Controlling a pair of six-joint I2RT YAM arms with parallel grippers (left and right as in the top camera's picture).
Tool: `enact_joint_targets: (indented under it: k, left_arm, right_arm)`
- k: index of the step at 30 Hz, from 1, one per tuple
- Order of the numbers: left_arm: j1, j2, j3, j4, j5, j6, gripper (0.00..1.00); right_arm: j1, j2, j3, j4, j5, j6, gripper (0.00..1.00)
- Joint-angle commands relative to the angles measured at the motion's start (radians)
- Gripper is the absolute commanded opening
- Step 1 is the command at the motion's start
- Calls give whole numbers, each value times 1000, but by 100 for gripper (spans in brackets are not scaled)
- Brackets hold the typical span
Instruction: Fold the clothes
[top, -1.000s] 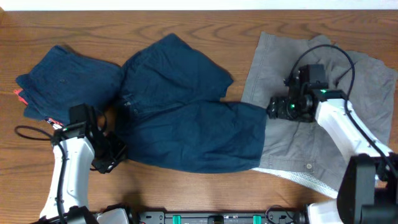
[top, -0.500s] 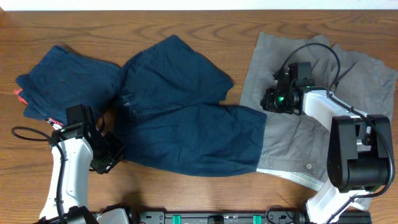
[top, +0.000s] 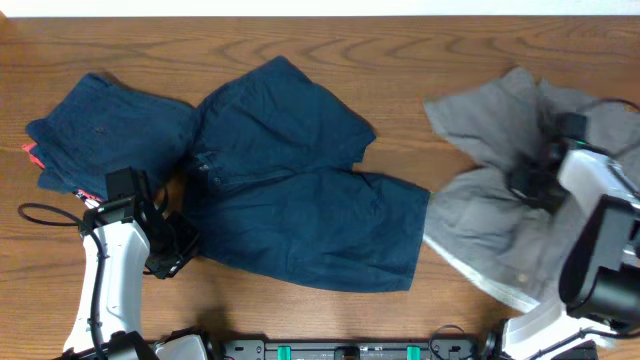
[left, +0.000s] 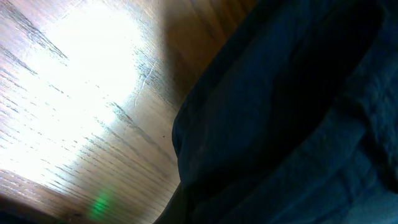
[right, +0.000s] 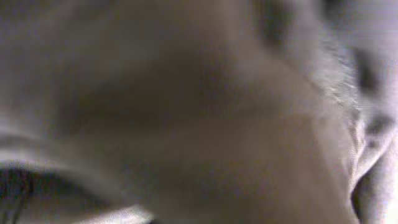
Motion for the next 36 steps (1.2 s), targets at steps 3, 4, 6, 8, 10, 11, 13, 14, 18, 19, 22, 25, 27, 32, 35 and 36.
enact_joint_targets:
  k: [3, 4, 6, 8, 10, 11, 13, 14, 18, 19, 22, 25, 27, 32, 35, 36]
  left_arm:
    - [3, -7, 23, 1, -20, 6, 6]
    - [3, -7, 23, 2, -20, 7, 6]
    - [3, -7, 23, 1, -20, 6, 6]
    - [3, -7, 23, 1, -20, 7, 6]
    - [3, -7, 23, 1, -19, 7, 6]
    - [3, -7, 23, 1, -20, 6, 6]
    - [3, -7, 22, 1, -20, 6, 6]
    - [2, -7, 22, 1, -19, 6, 6]
    - [-2, -7, 22, 1, -19, 6, 6]
    - [-2, -7, 22, 1, -19, 7, 6]
    - [-2, -7, 22, 1, -19, 7, 6]
    - [-2, -7, 22, 1, -19, 6, 6]
    - [-1, -7, 22, 1, -19, 7, 6]
    - [-2, -7, 22, 1, -19, 6, 6]
    - [-2, -7, 22, 1, -19, 6, 6]
    - [-1, -7, 22, 1, -19, 7, 6]
  right_arm:
    - [-108, -146, 14, 18, 96, -10, 13]
    - [-108, -177, 22, 32, 48, -51, 15]
    - [-93, -226, 32, 56, -75, -141, 18]
    - [-60, -261, 33, 76, -265, -248, 24]
    - [-11, -274, 33, 76, -443, -337, 28]
    - [19, -275, 32, 71, -503, -366, 32]
    - [105, -266, 22, 68, -550, -405, 40]
    - [146, -259, 17, 68, -548, -415, 45]
    - [327, -204, 5, 85, -492, -449, 55]
    - [372, -182, 5, 97, -457, -449, 56]
    - [481, -108, 5, 158, -370, -447, 63]
    - [565, -21, 5, 260, -355, -447, 71]
    - [606, 38, 5, 335, -354, -437, 70]
    - [671, 148, 5, 568, -355, -309, 72]
    - [697, 182, 5, 694, -354, -259, 75]
    - [702, 187, 5, 726, -354, -257, 75]
